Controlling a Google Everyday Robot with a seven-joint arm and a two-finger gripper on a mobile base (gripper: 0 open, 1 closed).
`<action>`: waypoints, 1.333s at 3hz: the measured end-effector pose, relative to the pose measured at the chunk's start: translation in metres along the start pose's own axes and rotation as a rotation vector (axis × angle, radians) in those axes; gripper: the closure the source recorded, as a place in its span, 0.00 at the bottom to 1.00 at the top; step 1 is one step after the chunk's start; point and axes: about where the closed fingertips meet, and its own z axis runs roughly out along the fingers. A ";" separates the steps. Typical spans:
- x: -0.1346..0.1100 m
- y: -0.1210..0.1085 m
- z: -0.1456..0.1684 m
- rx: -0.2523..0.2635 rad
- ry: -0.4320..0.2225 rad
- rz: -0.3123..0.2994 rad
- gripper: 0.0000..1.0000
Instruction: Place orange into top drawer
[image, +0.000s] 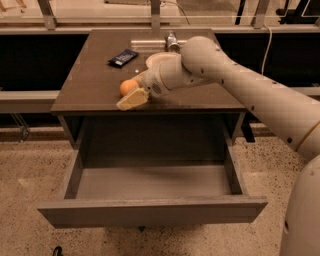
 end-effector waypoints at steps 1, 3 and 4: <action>-0.014 0.012 0.010 -0.080 -0.092 0.024 0.63; -0.074 0.025 -0.021 -0.214 -0.292 -0.036 1.00; -0.061 0.028 -0.071 -0.181 -0.189 -0.098 1.00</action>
Offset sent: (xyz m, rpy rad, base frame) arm -0.0255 0.0490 0.0572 0.3681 0.0714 0.2466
